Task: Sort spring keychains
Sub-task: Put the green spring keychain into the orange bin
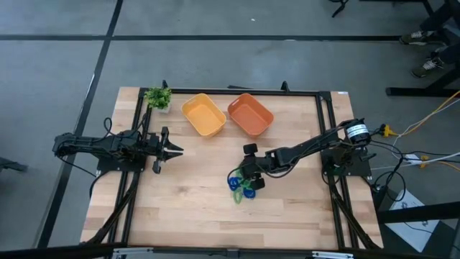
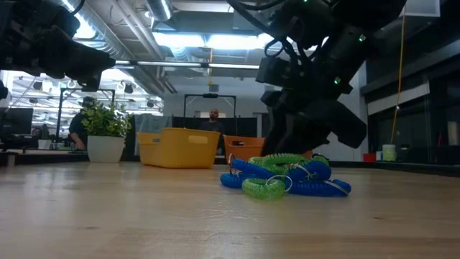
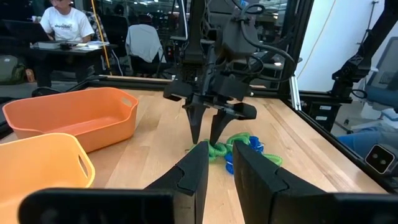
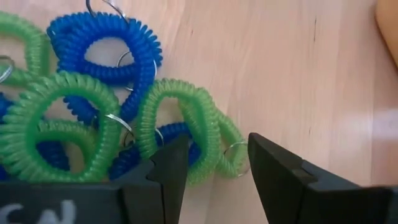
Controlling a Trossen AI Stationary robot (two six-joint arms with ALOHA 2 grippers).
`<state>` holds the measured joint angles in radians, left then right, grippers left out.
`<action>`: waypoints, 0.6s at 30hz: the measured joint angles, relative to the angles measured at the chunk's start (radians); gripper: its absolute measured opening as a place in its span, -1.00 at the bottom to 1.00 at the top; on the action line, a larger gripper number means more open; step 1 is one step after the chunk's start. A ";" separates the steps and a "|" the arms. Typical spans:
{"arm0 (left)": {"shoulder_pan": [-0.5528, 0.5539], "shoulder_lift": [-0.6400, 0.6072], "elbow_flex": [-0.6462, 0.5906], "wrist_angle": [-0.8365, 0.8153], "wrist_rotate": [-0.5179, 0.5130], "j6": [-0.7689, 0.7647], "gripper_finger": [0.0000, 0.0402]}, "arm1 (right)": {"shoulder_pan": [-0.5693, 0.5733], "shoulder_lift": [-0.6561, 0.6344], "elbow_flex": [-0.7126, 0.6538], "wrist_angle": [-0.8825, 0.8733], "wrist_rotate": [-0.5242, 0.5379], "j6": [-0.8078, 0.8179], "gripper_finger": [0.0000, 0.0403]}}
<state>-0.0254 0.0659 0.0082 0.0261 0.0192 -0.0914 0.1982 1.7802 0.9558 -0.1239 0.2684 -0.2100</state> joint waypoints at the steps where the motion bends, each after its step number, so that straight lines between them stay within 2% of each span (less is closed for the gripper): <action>1: 0.000 0.000 0.000 0.000 0.000 0.000 -0.66 | 0.000 0.000 0.000 -0.004 0.000 0.000 -0.18; 6: 0.000 0.000 0.000 0.000 0.000 0.000 -0.65 | -0.002 0.000 0.000 -0.007 -0.050 0.000 -0.30; 9: 0.000 0.000 0.000 0.000 0.000 0.000 -0.65 | -0.006 0.000 0.000 -0.007 -0.085 0.001 -0.45; 14: 0.000 0.000 0.000 0.000 0.000 0.000 -0.66 | -0.008 0.000 0.000 -0.006 -0.085 0.037 -0.73; 18: 0.000 0.000 0.000 0.000 0.000 0.000 -0.65 | -0.009 0.000 0.000 -0.006 -0.085 0.049 -0.88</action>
<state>-0.0254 0.0660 0.0082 0.0257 0.0192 -0.0914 0.1895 1.7798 0.9558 -0.1303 0.1830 -0.1605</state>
